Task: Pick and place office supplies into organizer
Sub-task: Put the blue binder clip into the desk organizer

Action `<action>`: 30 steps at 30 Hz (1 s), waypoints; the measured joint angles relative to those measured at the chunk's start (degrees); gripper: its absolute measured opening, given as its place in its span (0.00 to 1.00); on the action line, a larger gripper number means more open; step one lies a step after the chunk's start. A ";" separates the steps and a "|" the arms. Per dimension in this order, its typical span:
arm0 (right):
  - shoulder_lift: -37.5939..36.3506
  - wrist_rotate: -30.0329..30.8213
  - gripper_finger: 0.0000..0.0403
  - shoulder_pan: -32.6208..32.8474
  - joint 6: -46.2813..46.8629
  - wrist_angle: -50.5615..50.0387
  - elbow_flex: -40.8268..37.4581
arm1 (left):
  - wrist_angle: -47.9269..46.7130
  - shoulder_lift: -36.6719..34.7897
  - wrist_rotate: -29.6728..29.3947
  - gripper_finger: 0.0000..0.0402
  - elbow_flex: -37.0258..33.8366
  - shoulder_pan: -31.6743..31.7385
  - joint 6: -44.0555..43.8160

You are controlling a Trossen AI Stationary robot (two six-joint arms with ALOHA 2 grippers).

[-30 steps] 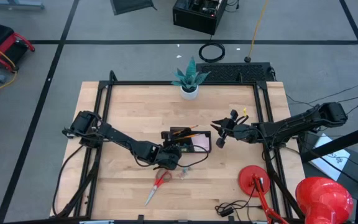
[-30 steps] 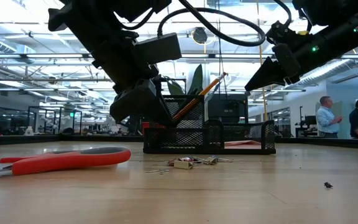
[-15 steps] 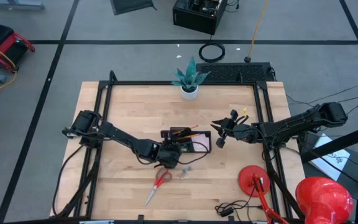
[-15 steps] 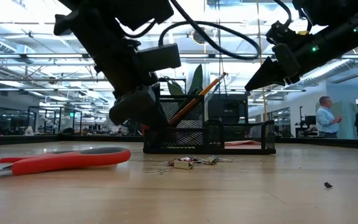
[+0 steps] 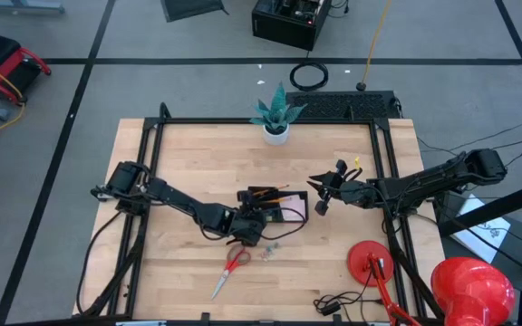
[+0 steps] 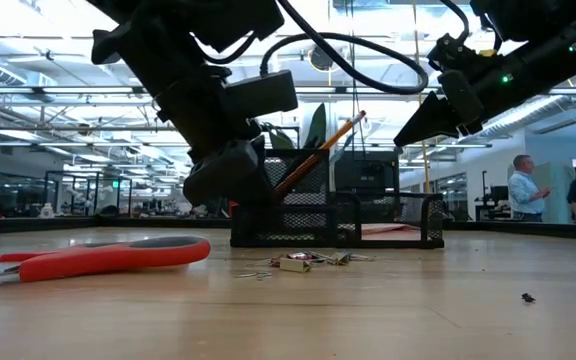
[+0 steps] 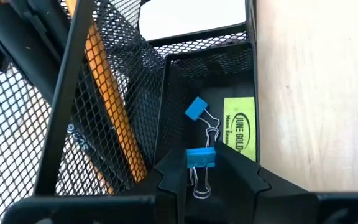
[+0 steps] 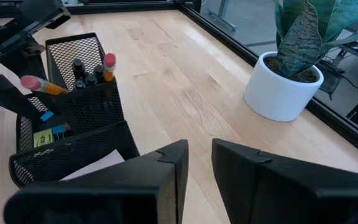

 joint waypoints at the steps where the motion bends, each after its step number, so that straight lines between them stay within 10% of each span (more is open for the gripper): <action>1: 0.00 -0.01 0.16 0.01 -0.02 -0.01 0.00 | 0.05 0.01 0.00 0.20 0.00 -0.11 0.18; 30: 0.00 0.00 0.16 0.01 -0.03 -0.46 0.00 | 9.51 -7.43 -16.98 0.42 -0.26 -11.27 16.93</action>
